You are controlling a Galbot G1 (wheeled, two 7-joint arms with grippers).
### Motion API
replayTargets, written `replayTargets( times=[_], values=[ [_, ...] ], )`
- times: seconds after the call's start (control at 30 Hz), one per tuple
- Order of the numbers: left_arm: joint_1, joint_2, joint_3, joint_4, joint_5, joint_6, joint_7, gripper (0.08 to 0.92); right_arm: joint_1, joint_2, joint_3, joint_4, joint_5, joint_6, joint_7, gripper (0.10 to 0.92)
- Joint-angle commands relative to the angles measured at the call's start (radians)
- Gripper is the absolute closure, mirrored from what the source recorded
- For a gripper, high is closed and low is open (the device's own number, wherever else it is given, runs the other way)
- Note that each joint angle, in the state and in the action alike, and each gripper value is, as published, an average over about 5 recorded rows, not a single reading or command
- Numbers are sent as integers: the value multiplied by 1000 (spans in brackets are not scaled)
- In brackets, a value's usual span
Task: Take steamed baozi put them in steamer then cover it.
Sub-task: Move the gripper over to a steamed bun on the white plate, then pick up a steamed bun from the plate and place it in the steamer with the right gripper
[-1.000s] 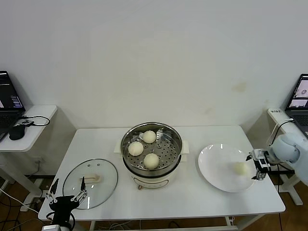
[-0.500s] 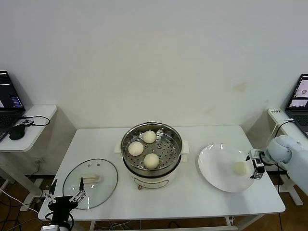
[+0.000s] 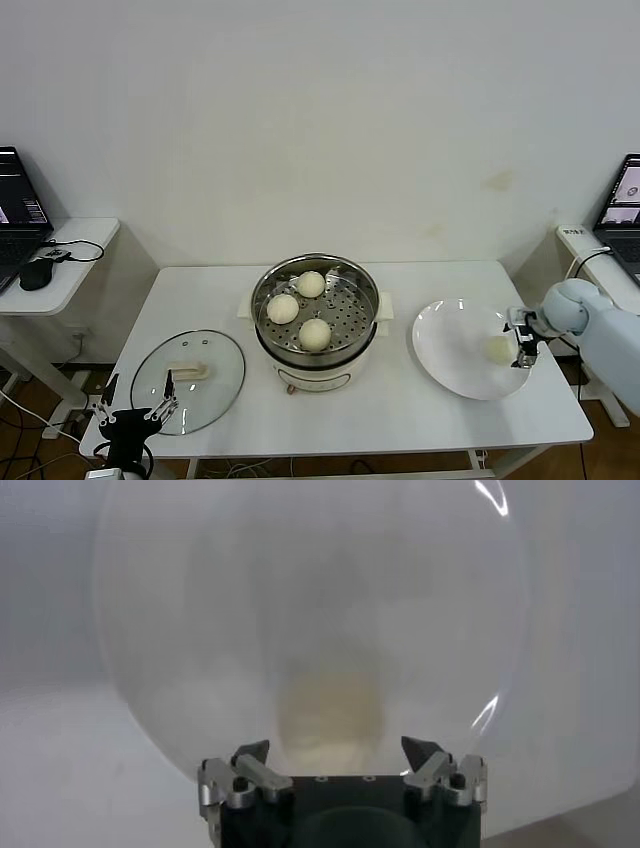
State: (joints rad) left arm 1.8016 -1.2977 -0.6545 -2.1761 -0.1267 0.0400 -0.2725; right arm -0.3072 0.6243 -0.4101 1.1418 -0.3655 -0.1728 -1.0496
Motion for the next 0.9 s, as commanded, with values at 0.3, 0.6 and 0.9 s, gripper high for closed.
replayTargets(
  times=[0.3, 0.6, 0.9],
  values=[
    [3, -2, 0, -4, 2, 0, -1, 177, -4, 24, 1, -17, -19, -2, -5, 376],
    [2, -3, 3, -6, 2, 0, -1, 177, 25, -2, -13, 13, 1, -8, -15, 465],
    [-5, 1, 8, -14, 3, 0, -1, 177, 296, -107, -222, 167, 178, -77, -43, 471]
  ],
)
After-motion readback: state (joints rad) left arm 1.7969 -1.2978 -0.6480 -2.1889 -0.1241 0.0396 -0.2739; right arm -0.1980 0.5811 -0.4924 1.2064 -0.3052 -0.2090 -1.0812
